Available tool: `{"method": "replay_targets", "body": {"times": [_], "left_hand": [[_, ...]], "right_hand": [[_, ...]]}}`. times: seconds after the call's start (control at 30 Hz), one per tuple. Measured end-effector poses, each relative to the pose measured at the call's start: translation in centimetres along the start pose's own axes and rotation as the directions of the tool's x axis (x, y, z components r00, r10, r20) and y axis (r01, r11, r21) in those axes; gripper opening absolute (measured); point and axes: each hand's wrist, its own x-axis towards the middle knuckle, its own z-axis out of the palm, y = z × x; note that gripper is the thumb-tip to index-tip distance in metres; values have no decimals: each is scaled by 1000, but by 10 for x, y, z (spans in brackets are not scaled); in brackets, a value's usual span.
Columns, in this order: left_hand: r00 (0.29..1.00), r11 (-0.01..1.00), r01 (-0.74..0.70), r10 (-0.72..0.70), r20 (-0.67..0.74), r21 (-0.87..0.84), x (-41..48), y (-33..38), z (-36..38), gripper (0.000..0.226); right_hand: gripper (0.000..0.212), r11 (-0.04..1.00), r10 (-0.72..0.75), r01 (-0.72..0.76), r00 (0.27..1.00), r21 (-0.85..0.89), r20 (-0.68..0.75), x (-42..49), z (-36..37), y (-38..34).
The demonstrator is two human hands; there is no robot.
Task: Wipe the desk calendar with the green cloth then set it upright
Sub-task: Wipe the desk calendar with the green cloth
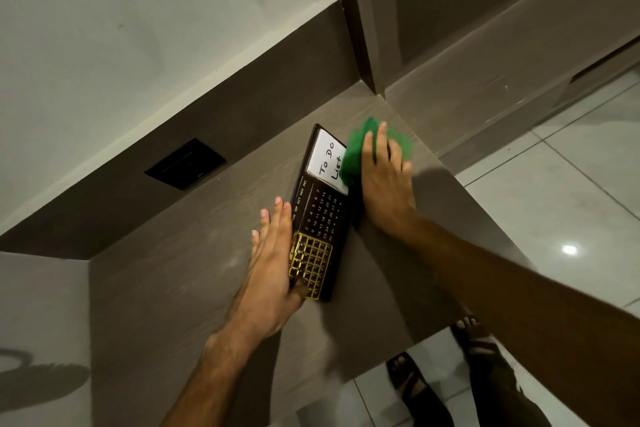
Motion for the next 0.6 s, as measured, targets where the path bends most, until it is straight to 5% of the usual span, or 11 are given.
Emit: {"method": "replay_targets", "body": {"times": [0.1, 0.4, 0.6], "left_hand": [[1000, 1000, -1, 1, 4, -9, 0, 1, -1, 126], [1000, 1000, 1, -1, -5, -28, 1, 2, 0, 128], [1000, 1000, -7, 6, -2, -28, 0, 2, -1, 128]], "right_hand": [[80, 997, 78, -78, 997, -11, -7, 20, -8, -2], [98, 962, -232, 209, 964, 176, 126, -178, 19, -55], [91, 967, -227, 198, 957, 163, 183, -153, 6, -39]]}}
